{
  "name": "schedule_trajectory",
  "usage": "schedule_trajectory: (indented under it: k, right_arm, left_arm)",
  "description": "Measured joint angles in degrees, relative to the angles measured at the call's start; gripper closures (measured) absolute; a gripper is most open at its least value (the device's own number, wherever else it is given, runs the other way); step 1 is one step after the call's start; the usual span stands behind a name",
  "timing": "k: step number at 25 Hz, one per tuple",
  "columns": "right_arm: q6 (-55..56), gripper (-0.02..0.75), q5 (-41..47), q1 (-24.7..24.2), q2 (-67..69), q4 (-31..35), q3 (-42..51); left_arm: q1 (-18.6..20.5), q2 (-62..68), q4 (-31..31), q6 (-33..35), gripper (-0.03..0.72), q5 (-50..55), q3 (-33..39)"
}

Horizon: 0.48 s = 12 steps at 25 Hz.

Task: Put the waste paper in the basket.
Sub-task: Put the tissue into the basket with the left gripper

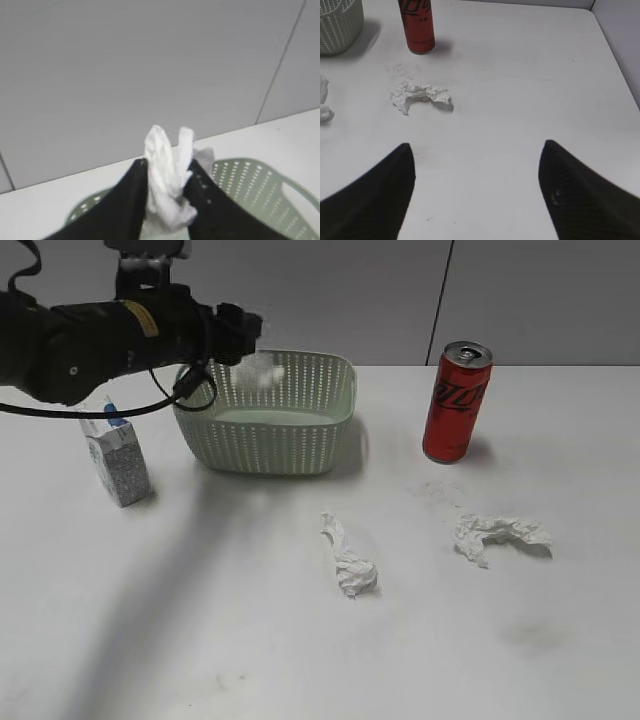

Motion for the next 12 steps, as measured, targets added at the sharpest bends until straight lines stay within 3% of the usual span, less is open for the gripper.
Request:
schedule_trajectory:
  k: [2,4,9,12]
  right_arm:
    - [0.0,0.154,0.0,0.0,0.0,0.0,0.0]
    - [0.0,0.154,0.0,0.0,0.0,0.0,0.0]
    - [0.0,0.154,0.0,0.0,0.0,0.0,0.0]
    - [0.0,0.154,0.0,0.0,0.0,0.0,0.0]
  left_arm:
    - [0.0,-0.9,1.3,-1.5,0.124,5.2,-0.7]
    - [0.0,-2.6,2.7,-2.1,0.092,11.6,-2.1]
    - [-0.2,-7.5,4.0,-2.2,0.097,29.3,-9.4]
    - [-1.4,-10.0,3.6,1.1,0.107,40.2,-13.3]
